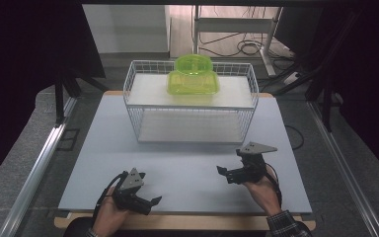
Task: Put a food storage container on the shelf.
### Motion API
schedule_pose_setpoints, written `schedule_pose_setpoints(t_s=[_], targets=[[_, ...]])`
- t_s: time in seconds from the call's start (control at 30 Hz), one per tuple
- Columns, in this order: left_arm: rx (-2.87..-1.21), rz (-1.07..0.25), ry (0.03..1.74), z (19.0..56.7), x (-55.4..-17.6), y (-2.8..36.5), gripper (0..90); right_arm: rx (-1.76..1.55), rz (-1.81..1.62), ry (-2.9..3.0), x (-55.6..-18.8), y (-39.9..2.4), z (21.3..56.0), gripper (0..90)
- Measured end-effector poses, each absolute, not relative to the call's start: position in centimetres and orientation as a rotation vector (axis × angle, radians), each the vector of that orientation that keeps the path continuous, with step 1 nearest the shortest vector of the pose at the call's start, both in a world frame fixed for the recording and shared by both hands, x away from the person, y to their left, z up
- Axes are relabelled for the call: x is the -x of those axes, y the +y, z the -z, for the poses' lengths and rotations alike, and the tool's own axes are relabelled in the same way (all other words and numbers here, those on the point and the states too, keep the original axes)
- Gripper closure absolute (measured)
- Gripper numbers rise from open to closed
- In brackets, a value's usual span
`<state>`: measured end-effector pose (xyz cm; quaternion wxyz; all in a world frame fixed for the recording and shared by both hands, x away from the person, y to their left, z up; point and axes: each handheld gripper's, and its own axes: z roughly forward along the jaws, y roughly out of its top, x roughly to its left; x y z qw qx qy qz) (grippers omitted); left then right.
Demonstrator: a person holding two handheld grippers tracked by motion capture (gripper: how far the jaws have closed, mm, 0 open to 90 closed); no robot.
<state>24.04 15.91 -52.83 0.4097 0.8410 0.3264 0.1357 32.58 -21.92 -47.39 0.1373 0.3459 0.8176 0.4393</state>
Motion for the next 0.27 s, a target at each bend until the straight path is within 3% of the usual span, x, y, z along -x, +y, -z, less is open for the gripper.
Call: schedule_pose_setpoints(t_s=[0.27], targets=[[-2.12, -0.34, 0.825, 52.9, -24.1, 15.9, 1.4, -1.033, -1.17, 2.446, -32.8, -21.4, 50.3, 0.3]])
